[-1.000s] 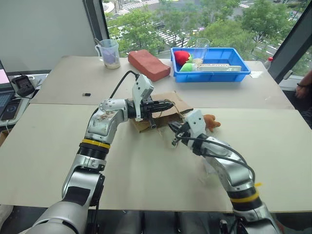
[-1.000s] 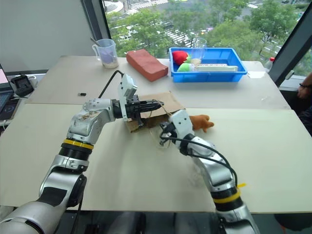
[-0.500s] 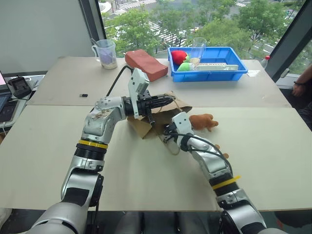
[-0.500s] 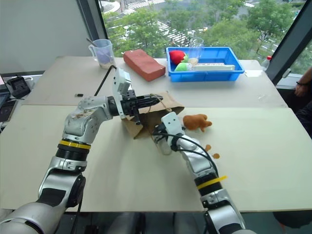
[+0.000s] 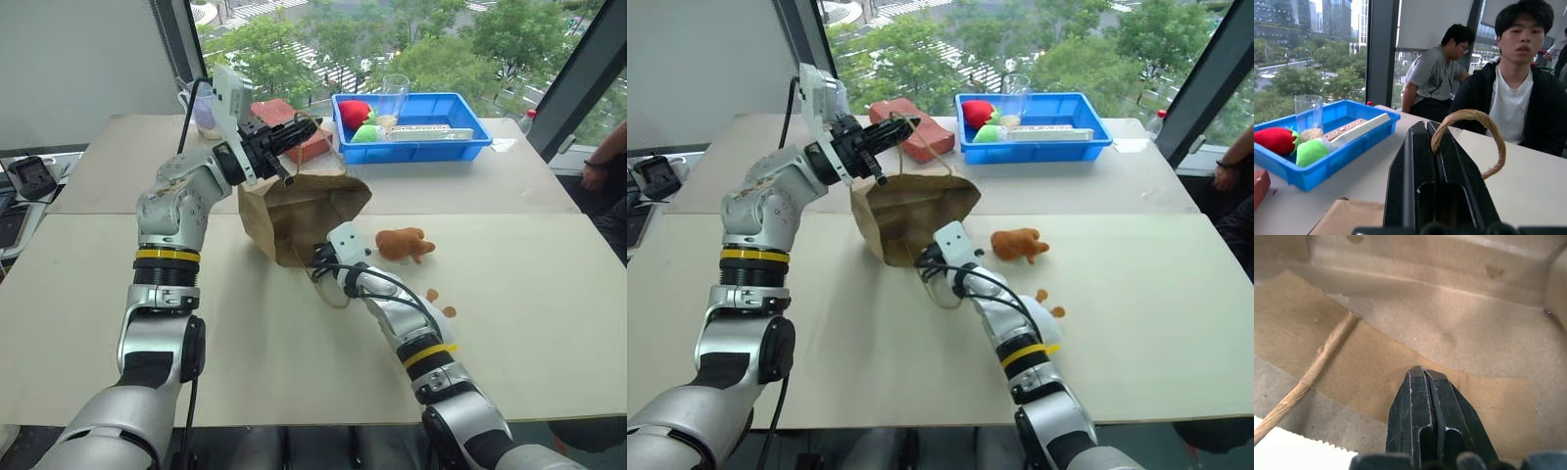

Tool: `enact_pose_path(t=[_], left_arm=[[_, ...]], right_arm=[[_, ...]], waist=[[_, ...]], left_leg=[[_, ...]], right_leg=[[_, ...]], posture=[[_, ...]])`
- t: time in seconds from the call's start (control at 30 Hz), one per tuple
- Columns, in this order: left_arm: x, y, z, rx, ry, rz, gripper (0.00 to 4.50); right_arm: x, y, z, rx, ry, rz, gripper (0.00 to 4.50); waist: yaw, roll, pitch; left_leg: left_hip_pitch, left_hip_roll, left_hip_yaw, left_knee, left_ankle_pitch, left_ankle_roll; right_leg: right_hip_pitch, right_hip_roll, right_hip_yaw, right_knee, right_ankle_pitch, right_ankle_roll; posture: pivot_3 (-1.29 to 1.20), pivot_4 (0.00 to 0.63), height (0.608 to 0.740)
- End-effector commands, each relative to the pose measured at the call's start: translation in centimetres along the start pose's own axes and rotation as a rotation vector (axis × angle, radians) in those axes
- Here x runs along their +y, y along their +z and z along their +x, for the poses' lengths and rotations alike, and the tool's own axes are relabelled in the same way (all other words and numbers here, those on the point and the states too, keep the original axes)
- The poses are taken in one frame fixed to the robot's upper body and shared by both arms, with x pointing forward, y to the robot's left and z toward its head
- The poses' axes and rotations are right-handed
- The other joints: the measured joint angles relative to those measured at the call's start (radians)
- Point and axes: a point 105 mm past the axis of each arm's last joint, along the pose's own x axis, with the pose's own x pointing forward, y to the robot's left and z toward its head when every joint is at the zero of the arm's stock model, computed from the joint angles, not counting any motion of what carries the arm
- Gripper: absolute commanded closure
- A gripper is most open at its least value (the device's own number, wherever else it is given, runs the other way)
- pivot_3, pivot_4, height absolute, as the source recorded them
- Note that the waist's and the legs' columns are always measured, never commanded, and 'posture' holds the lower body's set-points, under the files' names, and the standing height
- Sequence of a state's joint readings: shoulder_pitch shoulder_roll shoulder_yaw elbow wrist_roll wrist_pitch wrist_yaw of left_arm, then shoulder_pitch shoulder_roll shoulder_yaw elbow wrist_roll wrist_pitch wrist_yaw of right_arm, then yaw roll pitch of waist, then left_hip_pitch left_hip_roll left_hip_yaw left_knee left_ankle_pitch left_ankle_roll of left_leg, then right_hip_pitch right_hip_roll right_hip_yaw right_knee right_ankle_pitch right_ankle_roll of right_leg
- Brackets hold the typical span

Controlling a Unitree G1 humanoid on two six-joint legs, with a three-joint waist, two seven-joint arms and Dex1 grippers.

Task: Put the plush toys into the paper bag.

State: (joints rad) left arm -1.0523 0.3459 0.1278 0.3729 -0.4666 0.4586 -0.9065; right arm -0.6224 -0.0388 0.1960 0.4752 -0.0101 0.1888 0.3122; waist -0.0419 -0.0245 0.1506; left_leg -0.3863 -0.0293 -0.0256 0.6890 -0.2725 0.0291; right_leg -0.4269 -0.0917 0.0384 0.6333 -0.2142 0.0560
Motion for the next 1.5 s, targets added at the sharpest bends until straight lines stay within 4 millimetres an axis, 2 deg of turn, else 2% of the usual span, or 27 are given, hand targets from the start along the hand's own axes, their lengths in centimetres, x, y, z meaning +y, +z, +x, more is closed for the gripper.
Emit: enact_pose_path(t=[0.03, 0.2, 0.33, 0.43, 0.57, 0.67, 0.77, 0.9, 1.07, 1.2, 1.3, 1.37, 1.43, 1.47, 1.5], left_arm=[[-0.7, 3.7, 0.6, -0.090, -0.019, 0.083, 4.50], [-0.3, 5.7, 1.0, -0.175, 0.041, 0.112, 4.50], [0.3, 7.6, 0.7, -0.297, 0.111, 0.080, 4.50], [0.3, 7.7, 0.7, -0.317, 0.123, 0.067, 4.50], [0.1, 5.2, 0.6, -0.224, 0.118, 0.097, 4.50], [-0.3, 2.0, 0.2, -0.110, 0.097, 0.131, 4.50], [-0.7, 0.0, -0.1, -0.053, 0.087, 0.141, 4.50], [-0.8, -1.3, -0.3, -0.036, 0.092, 0.136, 4.50], [-1.0, -2.1, -0.5, -0.015, 0.073, 0.134, 4.50], [-1.0, -2.6, -0.8, 0.000, 0.063, 0.136, 4.50], [-0.9, -2.9, -1.0, 0.005, 0.068, 0.130, 4.50], [-1.0, -3.2, -1.2, 0.013, 0.061, 0.131, 4.50], [-1.2, -3.3, -1.3, 0.016, 0.053, 0.129, 4.50], [-1.2, -3.2, -1.4, 0.015, 0.044, 0.127, 4.50], [-1.4, -3.1, -1.5, 0.015, 0.028, 0.123, 4.50]], right_arm=[[0.2, -1.1, 0.2, 0.070, -0.003, 0.069, 4.46], [0.0, -0.8, 0.2, 0.083, 0.011, 0.070, 4.46], [-0.6, -1.5, -0.2, 0.112, 0.019, 0.053, 4.46], [-1.1, -2.1, -0.5, 0.134, 0.017, 0.044, 4.46], [-1.4, -2.0, -0.7, 0.135, 0.021, 0.039, 4.46], [-1.4, -0.8, -0.7, 0.086, 0.030, 0.061, 4.46], [-1.1, 0.8, -0.7, 0.019, 0.063, 0.057, 4.46], [-0.5, 2.6, -1.0, -0.047, 0.115, 0.004, 4.46], [-0.3, 6.3, -2.0, -0.169, 0.155, 0.007, 4.46], [-0.5, 9.0, -4.3, -0.253, 0.188, -0.005, 4.46], [-0.7, 9.9, -5.9, -0.267, 0.203, -0.022, 4.46], [-2.2, 10.7, -8.5, -0.273, 0.191, -0.026, 4.46], [-3.8, 10.8, -11.1, -0.244, 0.160, -0.038, 4.46], [-4.8, 10.3, -12.3, -0.212, 0.127, -0.034, 4.03], [-5.6, 9.5, -13.6, -0.171, 0.102, -0.023, 3.90]], waist=[[-0.002, 0.000, 0.000], [-0.004, 0.000, 0.000], [-0.003, 0.000, 0.000], [0.000, 0.000, 0.000], [0.000, 0.000, 0.000], [-0.001, 0.000, 0.000], [0.000, 0.000, 0.000], [-0.001, 0.000, 0.000], [-0.003, 0.000, 0.000], [-0.001, 0.000, 0.000], [0.003, 0.000, 0.000], [0.003, 0.000, 0.000], [0.017, 0.000, 0.000], [0.020, 0.000, 0.000], [0.027, 0.000, 0.000]], left_leg=[[0.000, 0.000, 0.000, -0.001, 0.000, 0.000], [0.002, 0.001, 0.000, -0.004, 0.001, -0.001], [0.002, 0.001, 0.000, -0.004, 0.001, -0.001], [0.001, 0.000, 0.000, -0.005, 0.001, -0.001], [0.001, -0.001, 0.000, -0.005, 0.001, -0.001], [0.002, -0.001, 0.000, -0.006, 0.001, -0.001], [0.002, -0.001, 0.000, -0.007, 0.001, -0.002], [0.000, -0.001, -0.001, -0.007, 0.001, -0.002], [-0.004, -0.001, 0.000, -0.008, 0.003, -0.006], [-0.005, -0.001, 0.000, -0.008, 0.003, -0.006], [-0.005, -0.002, 0.000, -0.008, 0.003, -0.004], [-0.005, -0.003, 0.000, -0.007, 0.003, -0.004], [-0.006, -0.003, 0.000, -0.007, 0.002, -0.003], [-0.006, -0.003, 0.000, -0.007, 0.002, -0.003], [-0.006, -0.004, 0.000, -0.007, 0.002, -0.002]], right_leg=[[0.000, 0.000, 0.000, 0.000, 0.000, 0.000], [0.000, 0.000, 0.000, 0.000, 0.000, 0.000], [0.000, 0.000, 0.000, 0.000, 0.000, 0.000], [-0.001, -0.001, 0.000, 0.000, 0.000, 0.000], [0.000, -0.001, 0.000, -0.001, 0.000, 0.000], [0.000, -0.001, 0.000, -0.001, 0.000, 0.000], [0.000, -0.001, 0.000, -0.001, 0.000, 0.000], [-0.003, -0.001, 0.000, -0.001, 0.000, 0.000], [-0.009, -0.001, 0.001, 0.001, 0.000, 0.000], [-0.012, -0.001, 0.001, 0.005, 0.000, 0.000], [-0.012, -0.001, 0.001, 0.006, 0.000, 0.000], [-0.011, -0.001, 0.001, 0.006, 0.000, 0.000], [-0.012, -0.003, 0.000, 0.006, 0.000, 0.000], [-0.011, -0.002, 0.000, 0.006, 0.000, 0.000], [-0.011, -0.003, 0.000, 0.006, 0.000, 0.000]], posture=[[0.00, 0.150, 0.740], [0.00, 0.150, 0.740], [0.00, 0.150, 0.740], [0.00, 0.150, 0.740], [0.00, 0.150, 0.740], [0.00, 0.150, 0.740], [0.00, 0.150, 0.740], [0.00, 0.150, 0.740], [0.00, 0.150, 0.740], [0.00, 0.150, 0.740], [0.00, 0.150, 0.740], [0.00, 0.150, 0.740], [0.00, 0.150, 0.740], [0.00, 0.150, 0.740], [0.00, 0.150, 0.740]])
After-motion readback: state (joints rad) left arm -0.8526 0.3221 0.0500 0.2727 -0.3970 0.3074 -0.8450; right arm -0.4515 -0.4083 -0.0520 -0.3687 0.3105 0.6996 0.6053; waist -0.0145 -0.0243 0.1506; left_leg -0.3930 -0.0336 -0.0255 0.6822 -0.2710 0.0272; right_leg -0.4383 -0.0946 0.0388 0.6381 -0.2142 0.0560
